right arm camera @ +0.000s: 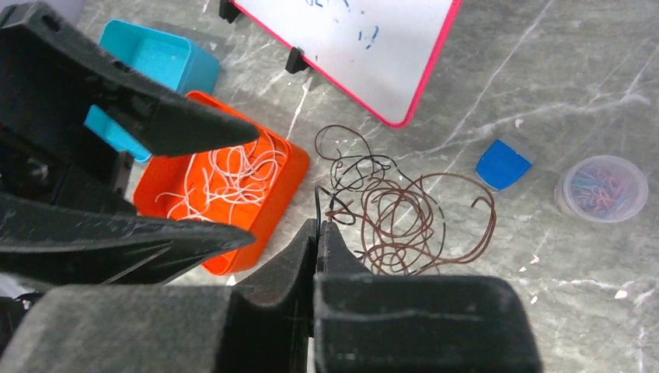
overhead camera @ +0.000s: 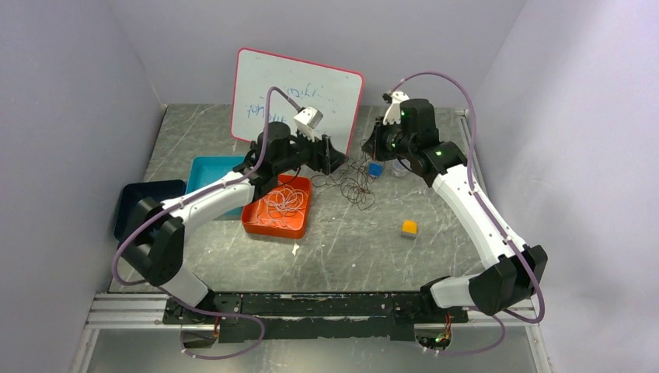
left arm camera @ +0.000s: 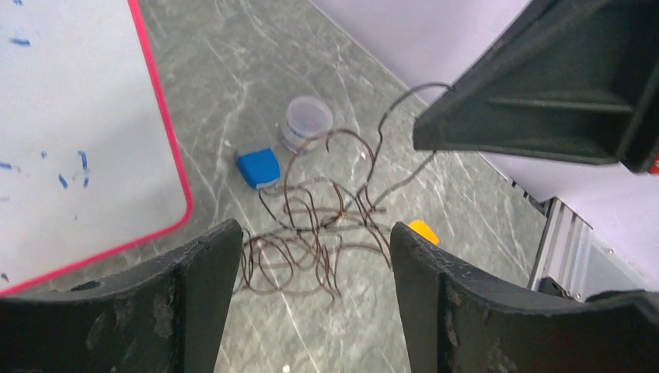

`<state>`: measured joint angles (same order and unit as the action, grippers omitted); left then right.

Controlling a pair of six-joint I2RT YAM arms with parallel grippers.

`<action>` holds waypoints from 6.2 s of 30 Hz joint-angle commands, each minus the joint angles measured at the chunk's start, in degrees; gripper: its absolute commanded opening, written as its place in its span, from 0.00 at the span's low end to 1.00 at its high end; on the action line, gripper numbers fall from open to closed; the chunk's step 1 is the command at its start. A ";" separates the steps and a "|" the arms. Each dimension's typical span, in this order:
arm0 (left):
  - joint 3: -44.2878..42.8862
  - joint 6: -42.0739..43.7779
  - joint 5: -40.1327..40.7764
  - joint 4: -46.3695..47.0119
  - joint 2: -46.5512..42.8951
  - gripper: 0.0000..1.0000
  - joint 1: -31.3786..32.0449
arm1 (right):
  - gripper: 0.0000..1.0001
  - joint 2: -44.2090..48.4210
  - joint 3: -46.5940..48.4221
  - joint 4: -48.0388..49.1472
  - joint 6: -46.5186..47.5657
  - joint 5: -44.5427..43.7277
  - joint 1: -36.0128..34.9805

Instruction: Untangle the cables

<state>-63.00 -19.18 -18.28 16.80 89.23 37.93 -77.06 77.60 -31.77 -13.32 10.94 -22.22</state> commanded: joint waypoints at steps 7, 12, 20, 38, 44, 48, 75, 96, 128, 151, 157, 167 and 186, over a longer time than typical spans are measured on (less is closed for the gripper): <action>-5.02 -0.26 -3.63 9.21 5.65 0.75 1.37 | 0.00 0.95 3.31 -0.05 -2.95 4.21 0.33; -4.70 -1.04 -4.13 10.17 7.41 0.74 1.95 | 0.00 0.79 4.66 0.95 -4.18 5.60 0.33; -4.67 -1.30 -5.10 10.58 10.05 0.73 3.25 | 0.00 0.98 6.20 2.18 -5.13 6.82 0.34; -3.70 -1.30 -2.81 9.13 19.66 0.58 5.47 | 0.00 5.02 15.10 7.28 -5.05 9.26 0.37; -2.30 -1.30 -1.47 8.86 20.75 0.48 6.16 | 0.00 6.62 18.26 8.83 -3.28 5.75 0.33; -1.75 -1.30 -0.30 7.89 21.40 0.32 6.57 | 0.00 7.48 20.46 9.02 -1.42 3.08 0.33; 4.99 -1.30 3.79 8.93 23.14 0.08 9.44 | 0.00 14.90 26.62 11.89 10.06 -16.47 0.33; 6.19 -1.30 7.12 7.08 24.69 0.19 9.53 | 0.00 17.98 31.93 18.72 17.20 -23.76 0.38; 7.67 -3.31 11.43 6.01 26.48 0.38 9.57 | 0.00 22.60 34.09 28.42 28.11 -35.49 0.33; 7.45 -3.14 13.70 4.67 26.64 0.42 9.52 | 0.00 24.21 36.09 35.37 38.41 -41.61 0.15; 7.64 -3.20 14.22 4.37 26.72 0.42 9.58 | 0.00 23.97 36.74 39.23 42.45 -43.23 -0.22; 7.74 -3.32 14.47 3.73 26.38 0.08 9.47 | 0.00 23.29 35.41 39.87 43.28 -46.47 -4.76; 0.11 1.19 20.08 -9.81 20.67 0.07 9.49 | 0.00 18.93 6.39 12.03 17.45 -67.51 -17.24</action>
<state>-60.69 -19.94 -0.73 10.92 111.07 47.68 -56.82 86.70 -11.49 12.86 -54.35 -40.25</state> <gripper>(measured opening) 0.077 0.012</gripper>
